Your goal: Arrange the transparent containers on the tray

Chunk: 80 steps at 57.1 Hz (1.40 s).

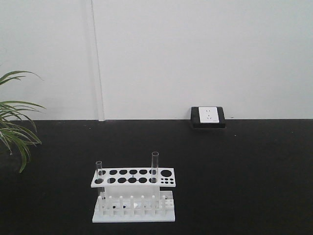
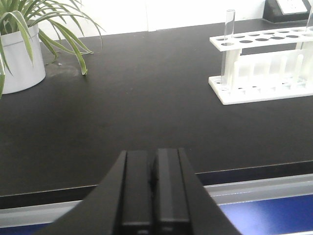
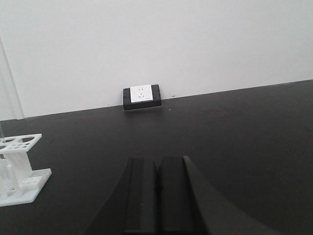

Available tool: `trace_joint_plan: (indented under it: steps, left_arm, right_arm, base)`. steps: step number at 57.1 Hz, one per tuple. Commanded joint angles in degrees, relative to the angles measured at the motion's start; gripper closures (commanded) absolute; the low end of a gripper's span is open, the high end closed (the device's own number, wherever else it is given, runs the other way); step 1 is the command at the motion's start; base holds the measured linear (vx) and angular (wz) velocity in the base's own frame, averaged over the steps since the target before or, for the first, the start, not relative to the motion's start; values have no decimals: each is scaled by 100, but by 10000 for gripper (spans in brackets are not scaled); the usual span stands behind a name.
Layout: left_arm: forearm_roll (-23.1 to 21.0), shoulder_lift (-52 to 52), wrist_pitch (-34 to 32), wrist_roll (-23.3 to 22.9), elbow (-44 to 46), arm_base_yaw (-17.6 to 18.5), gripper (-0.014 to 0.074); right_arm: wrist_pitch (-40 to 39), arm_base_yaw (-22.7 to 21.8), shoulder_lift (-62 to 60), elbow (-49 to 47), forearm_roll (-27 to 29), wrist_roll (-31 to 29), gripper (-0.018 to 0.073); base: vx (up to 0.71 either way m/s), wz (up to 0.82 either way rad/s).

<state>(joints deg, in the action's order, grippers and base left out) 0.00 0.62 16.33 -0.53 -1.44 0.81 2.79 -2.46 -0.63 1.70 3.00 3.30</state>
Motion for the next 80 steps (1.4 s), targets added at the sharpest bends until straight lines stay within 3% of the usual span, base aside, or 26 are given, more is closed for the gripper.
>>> trace_joint_plan:
  steps: [1, 32, 44, 65, 80]
  left_arm:
    - [-46, 129, -470, -31, -217, 36, 603]
    - [-46, 129, -470, -31, -217, 36, 603]
    - [256, 129, -470, 125, -217, 36, 603]
    - [255, 129, -426, 212, -217, 36, 603]
    - [592, 129, -1312, 222, -217, 36, 603]
  right_arm:
    - [-473, -30, -45, 56, -18, -53, 571]
    - [-465, -30, -45, 56, -18, -53, 571]
    - [-465, -30, -45, 56, -18, -53, 571]
    - [-465, -30, -45, 56, -18, -53, 571]
    - [-519, -30, -45, 56, -18, -53, 571]
  base:
    - [0, 0]
    - [0, 0]
    - [0, 0]
    - [0, 0]
    - [0, 0]
